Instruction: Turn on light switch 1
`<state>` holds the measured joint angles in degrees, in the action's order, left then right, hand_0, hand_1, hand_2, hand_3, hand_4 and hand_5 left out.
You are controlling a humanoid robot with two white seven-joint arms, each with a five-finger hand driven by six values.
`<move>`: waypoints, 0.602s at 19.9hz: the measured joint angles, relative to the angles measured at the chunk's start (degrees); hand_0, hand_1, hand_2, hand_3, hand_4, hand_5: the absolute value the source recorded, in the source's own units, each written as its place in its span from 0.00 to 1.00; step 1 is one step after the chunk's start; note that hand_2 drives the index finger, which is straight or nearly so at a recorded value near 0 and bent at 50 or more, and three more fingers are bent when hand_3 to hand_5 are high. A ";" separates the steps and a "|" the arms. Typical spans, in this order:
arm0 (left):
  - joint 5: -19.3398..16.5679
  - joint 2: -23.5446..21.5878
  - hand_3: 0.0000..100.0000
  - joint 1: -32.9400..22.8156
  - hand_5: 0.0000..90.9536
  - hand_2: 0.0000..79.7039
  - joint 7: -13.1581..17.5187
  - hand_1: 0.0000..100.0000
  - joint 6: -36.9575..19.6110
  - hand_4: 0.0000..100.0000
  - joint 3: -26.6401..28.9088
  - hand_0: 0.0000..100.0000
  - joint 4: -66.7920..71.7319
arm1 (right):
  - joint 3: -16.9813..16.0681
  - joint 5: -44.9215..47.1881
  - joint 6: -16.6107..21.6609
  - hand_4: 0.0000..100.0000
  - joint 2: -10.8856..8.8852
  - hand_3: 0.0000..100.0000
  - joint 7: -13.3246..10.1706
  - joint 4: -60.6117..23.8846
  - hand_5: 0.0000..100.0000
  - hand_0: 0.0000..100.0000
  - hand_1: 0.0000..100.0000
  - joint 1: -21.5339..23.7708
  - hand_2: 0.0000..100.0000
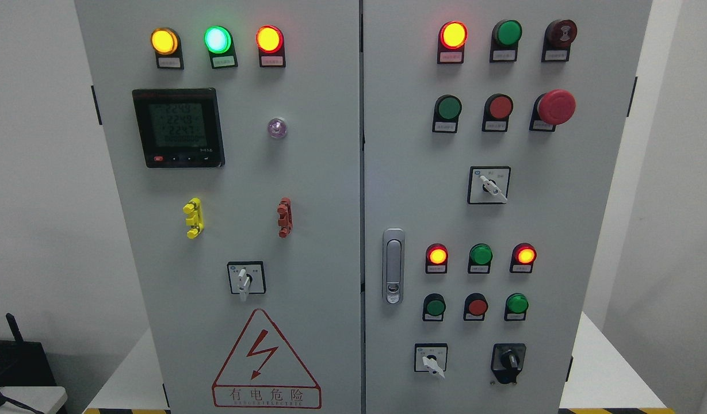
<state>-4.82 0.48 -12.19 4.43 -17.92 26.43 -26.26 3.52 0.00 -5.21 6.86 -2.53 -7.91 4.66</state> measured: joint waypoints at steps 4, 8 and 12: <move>-0.27 -0.45 0.31 -1.00 0.02 0.23 0.53 0.00 -3.98 0.38 6.34 0.48 -7.62 | 0.00 0.00 0.00 0.00 0.00 0.00 0.00 0.00 0.00 0.12 0.39 0.00 0.00; -0.03 -1.34 0.39 -1.20 0.18 0.25 1.61 0.00 -5.47 0.49 11.89 0.49 -15.79 | 0.00 0.00 0.00 0.00 0.00 0.00 0.00 0.00 0.00 0.12 0.39 0.00 0.00; 2.41 -2.32 0.39 -1.04 0.24 0.22 6.14 0.00 -5.68 0.52 16.18 0.49 -24.90 | 0.00 0.00 0.00 0.00 0.00 0.00 0.00 0.00 0.00 0.12 0.39 0.00 0.00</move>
<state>-2.41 -1.84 -13.24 10.58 -23.60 42.62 -51.16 3.52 0.00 -5.21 6.86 -2.53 -7.91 4.66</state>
